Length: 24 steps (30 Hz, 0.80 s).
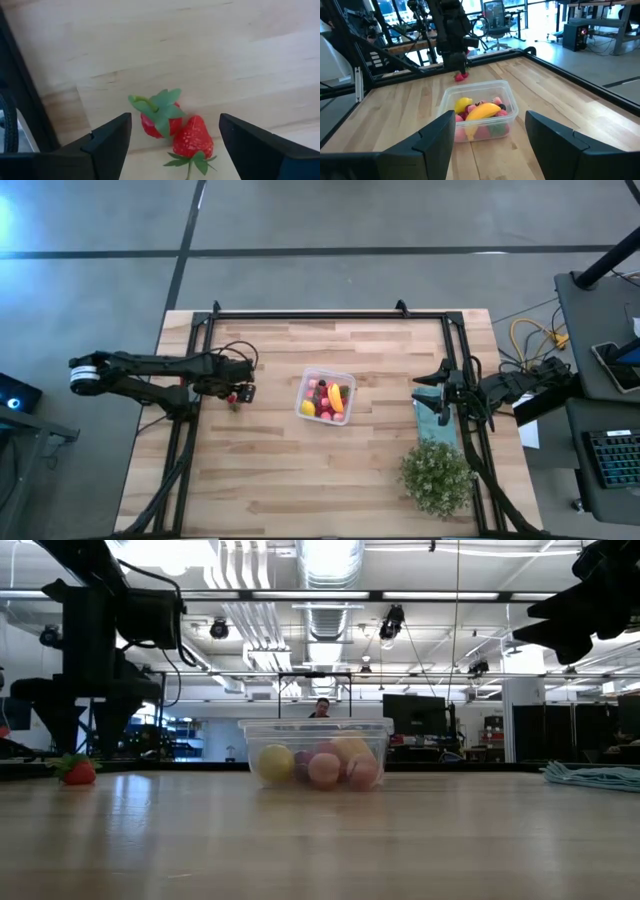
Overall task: Pick and placing Produce into tupperware
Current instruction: Put the strawberry into the transparent bin
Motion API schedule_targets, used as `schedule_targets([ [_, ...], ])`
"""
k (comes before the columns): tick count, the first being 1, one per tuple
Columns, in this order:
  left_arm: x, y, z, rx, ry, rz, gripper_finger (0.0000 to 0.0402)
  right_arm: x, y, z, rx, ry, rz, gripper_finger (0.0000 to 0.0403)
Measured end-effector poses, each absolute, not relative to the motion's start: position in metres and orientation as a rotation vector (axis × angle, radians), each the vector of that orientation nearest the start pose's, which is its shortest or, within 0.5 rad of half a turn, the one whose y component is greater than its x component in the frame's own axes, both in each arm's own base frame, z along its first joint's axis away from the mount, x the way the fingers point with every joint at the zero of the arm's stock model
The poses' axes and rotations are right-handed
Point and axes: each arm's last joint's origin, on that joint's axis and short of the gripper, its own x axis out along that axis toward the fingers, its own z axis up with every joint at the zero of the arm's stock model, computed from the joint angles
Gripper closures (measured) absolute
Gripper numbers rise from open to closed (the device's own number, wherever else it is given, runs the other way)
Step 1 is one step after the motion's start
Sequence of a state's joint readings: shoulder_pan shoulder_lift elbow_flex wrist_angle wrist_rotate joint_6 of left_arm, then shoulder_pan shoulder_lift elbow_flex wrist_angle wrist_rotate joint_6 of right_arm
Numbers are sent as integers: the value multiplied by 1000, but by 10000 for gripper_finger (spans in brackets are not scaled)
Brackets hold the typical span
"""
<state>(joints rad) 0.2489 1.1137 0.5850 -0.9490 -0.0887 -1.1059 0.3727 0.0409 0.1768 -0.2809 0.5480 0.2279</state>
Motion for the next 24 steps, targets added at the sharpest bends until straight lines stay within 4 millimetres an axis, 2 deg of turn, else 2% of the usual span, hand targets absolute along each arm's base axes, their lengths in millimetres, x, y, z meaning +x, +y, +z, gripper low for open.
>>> schedule_targets([
  [16, 151, 41, 151, -977, 1265, 1130, 118, 82, 16, 194, 162, 110, -188, 170],
  [24, 157, 43, 143, -971, 1300, 1142, 173, 82, 16, 194, 162, 110, -189, 170],
])
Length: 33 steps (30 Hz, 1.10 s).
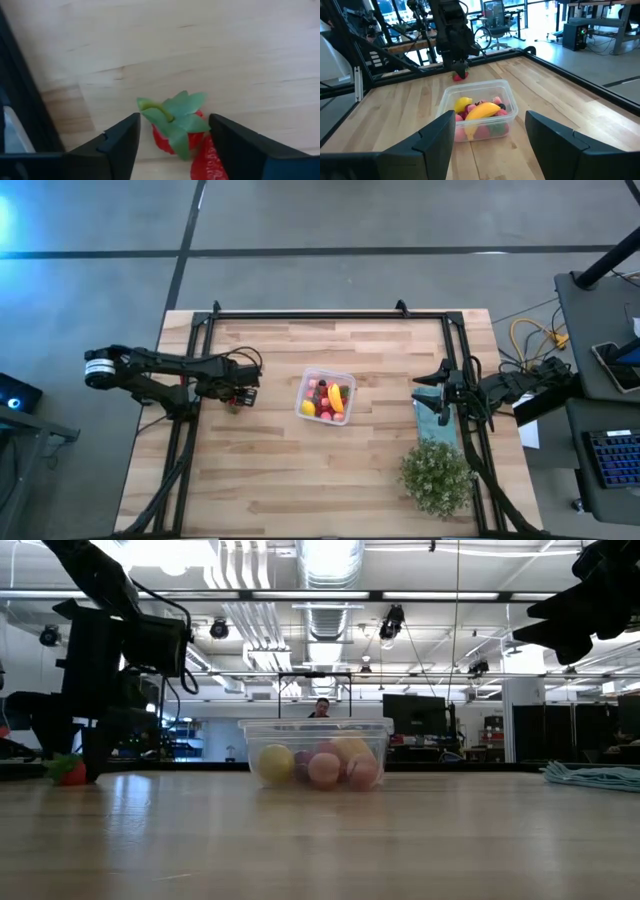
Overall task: Pick and placing Produce into tupperware
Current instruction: Put the strawberry into the transparent bin
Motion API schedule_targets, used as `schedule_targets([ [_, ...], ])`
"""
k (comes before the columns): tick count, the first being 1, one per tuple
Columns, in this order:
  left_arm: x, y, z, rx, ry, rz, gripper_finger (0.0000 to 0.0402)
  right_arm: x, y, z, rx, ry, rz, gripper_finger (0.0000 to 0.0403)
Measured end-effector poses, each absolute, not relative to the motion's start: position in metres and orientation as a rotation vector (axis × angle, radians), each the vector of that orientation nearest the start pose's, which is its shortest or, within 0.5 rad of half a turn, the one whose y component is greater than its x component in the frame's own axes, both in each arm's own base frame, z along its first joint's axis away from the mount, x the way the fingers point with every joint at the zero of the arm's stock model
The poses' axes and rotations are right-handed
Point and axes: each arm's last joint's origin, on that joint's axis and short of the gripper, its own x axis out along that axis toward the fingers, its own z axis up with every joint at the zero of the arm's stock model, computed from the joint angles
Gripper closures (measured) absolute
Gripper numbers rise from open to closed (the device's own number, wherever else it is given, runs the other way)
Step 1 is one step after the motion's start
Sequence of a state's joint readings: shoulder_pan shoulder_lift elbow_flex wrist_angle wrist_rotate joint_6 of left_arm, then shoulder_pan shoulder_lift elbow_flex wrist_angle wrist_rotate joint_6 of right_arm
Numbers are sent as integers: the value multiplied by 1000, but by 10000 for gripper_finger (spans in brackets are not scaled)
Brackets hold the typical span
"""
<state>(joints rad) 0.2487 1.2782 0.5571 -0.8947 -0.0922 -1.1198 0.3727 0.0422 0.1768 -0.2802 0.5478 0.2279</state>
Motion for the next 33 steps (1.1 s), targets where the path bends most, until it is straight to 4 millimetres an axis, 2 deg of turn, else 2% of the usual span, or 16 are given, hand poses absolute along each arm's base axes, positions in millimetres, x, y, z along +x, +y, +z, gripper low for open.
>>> schedule_targets([
  [9, 160, 44, 144, -966, 1264, 1134, 230, 82, 16, 194, 162, 110, -188, 170],
  [21, 167, 46, 149, -920, 1240, 1074, 264, 82, 16, 194, 162, 110, -189, 170],
  [26, 188, 51, 173, -858, 1150, 931, 264, 82, 16, 194, 162, 110, -188, 170],
  [33, 238, 56, 245, -659, 772, 590, 265, 82, 16, 194, 162, 110, -189, 170],
])
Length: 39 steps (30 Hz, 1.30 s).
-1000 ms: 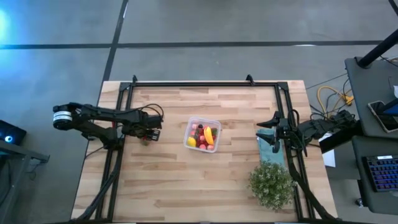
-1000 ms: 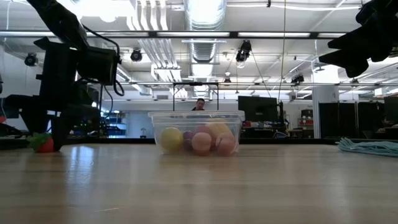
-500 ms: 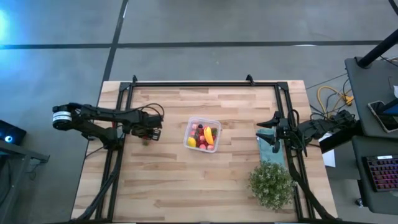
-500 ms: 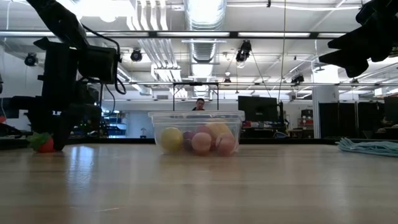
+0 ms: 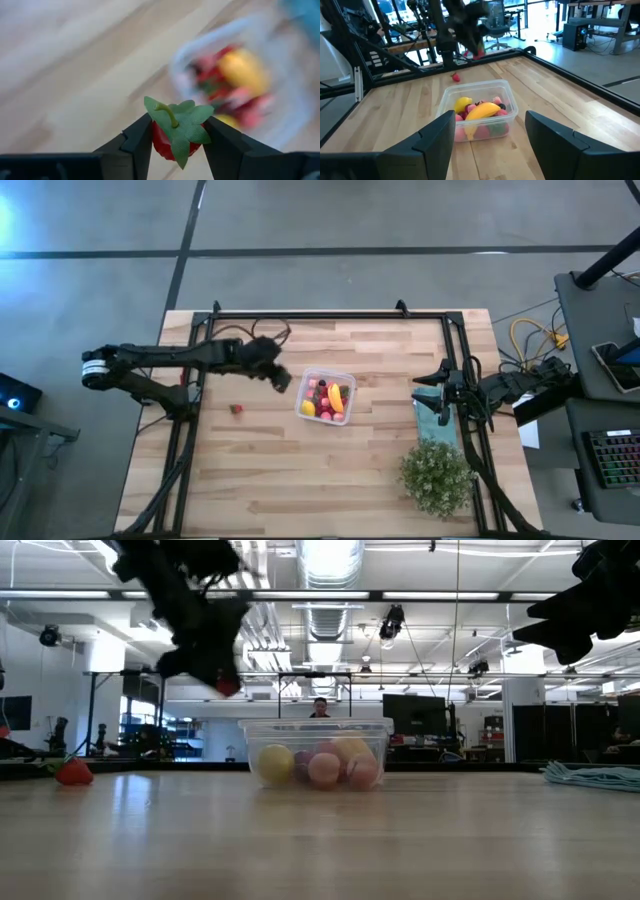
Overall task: Pick and placing Produce into tupperware
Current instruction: Put the strawberry into the transparent bin
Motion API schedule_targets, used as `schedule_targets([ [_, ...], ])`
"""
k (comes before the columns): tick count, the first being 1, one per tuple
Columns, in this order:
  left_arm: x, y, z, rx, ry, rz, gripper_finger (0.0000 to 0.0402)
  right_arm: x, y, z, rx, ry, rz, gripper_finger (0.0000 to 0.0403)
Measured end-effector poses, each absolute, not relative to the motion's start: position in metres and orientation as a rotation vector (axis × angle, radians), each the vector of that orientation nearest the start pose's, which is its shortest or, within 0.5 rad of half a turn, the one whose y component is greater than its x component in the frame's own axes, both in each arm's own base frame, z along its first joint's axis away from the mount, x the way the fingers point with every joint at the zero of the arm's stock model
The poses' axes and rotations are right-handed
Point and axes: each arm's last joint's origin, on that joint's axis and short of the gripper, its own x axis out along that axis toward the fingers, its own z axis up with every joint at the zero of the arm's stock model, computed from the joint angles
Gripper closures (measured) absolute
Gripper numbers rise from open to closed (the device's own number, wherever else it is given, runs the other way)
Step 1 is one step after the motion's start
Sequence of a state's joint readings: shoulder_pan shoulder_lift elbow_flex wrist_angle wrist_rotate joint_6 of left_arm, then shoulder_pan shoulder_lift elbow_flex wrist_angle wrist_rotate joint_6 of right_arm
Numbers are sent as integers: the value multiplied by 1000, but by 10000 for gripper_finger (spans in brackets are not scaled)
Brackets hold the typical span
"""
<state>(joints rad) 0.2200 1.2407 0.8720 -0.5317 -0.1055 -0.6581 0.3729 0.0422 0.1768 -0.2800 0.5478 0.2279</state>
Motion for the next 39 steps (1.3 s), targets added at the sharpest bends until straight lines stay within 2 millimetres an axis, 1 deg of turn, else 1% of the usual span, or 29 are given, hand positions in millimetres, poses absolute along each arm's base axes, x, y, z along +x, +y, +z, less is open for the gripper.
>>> schedule_targets([
  [5, 262, 56, 289, -536, 558, 374, 265, 82, 16, 194, 162, 110, -188, 170],
  [7, 269, 55, 298, -512, 499, 287, 265, 82, 16, 194, 162, 110, -189, 170],
  [10, 283, 54, 304, -494, 441, 199, 265, 82, 16, 194, 162, 110, -188, 170],
  [13, 297, 56, 296, -504, 478, 180, 265, 82, 16, 194, 162, 110, -188, 170],
  [18, 319, 61, 261, -535, 614, 193, 265, 82, 16, 194, 162, 110, -189, 170],
  [23, 331, 60, 225, -569, 779, 183, 259, 82, 16, 194, 162, 110, -188, 170],
  [26, 336, 57, 214, -569, 820, 180, 238, 82, 16, 194, 162, 110, -188, 170],
  [29, 338, 53, 211, -595, 831, 182, 208, 82, 16, 194, 162, 110, -189, 170],
  [33, 336, 52, 216, -601, 815, 180, 168, 82, 16, 194, 162, 110, -189, 170],
  [36, 326, 52, 228, -566, 819, 171, 144, 82, 16, 194, 162, 110, -188, 170],
  [39, 308, 50, 240, -592, 884, 209, 132, 82, 16, 194, 162, 110, -189, 170],
])
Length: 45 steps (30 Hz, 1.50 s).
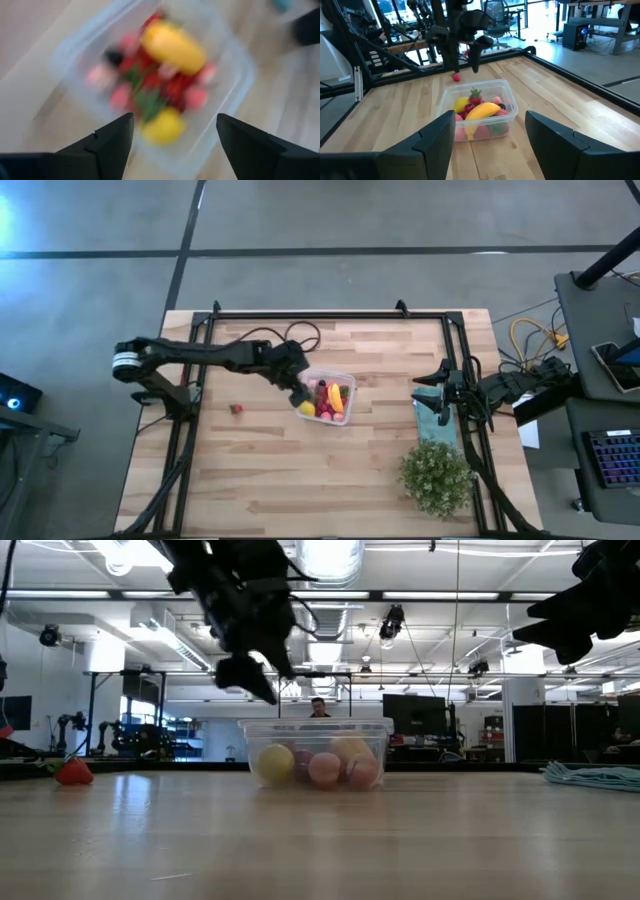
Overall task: Pick and placing Produce into tupperware
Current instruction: Put the strawberry into the transparent bin
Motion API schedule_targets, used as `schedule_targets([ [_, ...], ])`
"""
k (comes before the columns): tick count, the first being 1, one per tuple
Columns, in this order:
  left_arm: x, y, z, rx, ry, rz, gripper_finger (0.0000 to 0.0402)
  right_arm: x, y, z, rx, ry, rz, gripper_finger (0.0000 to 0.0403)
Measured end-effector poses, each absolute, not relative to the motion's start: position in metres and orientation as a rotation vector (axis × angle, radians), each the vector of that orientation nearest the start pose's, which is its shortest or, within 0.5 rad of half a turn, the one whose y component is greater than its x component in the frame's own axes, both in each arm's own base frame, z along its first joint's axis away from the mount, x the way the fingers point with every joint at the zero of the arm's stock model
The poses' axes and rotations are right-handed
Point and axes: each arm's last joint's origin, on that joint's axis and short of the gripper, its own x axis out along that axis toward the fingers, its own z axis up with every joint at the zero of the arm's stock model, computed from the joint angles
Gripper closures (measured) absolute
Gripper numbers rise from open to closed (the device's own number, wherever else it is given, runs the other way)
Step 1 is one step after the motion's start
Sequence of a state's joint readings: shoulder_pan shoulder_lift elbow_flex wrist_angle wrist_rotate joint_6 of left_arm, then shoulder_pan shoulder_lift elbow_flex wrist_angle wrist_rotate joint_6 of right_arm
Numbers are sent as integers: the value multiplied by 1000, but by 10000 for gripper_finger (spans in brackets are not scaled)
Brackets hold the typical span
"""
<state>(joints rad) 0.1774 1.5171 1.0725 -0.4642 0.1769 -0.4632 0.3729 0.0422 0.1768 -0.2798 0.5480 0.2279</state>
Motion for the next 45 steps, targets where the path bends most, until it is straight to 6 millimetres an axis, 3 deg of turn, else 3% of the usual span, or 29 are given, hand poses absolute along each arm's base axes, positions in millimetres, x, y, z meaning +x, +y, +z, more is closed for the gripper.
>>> schedule_targets([
  [4, 274, 47, 246, -665, 1064, 380, 131, 82, 16, 194, 162, 110, -188, 170],
  [8, 238, 42, 245, -584, 1288, 541, 130, 82, 16, 194, 162, 110, -188, 170],
  [13, 203, 36, 230, -523, 1480, 578, 130, 82, 16, 194, 162, 110, -188, 170],
  [18, 183, 32, 207, -535, 1563, 586, 130, 82, 16, 194, 162, 110, -189, 170],
  [29, 179, 30, 170, -563, 1571, 555, 130, 82, 16, 194, 162, 110, -188, 170],
  [45, 181, 28, 140, -581, 1685, 502, 132, 82, 16, 194, 162, 110, -189, 170],
])
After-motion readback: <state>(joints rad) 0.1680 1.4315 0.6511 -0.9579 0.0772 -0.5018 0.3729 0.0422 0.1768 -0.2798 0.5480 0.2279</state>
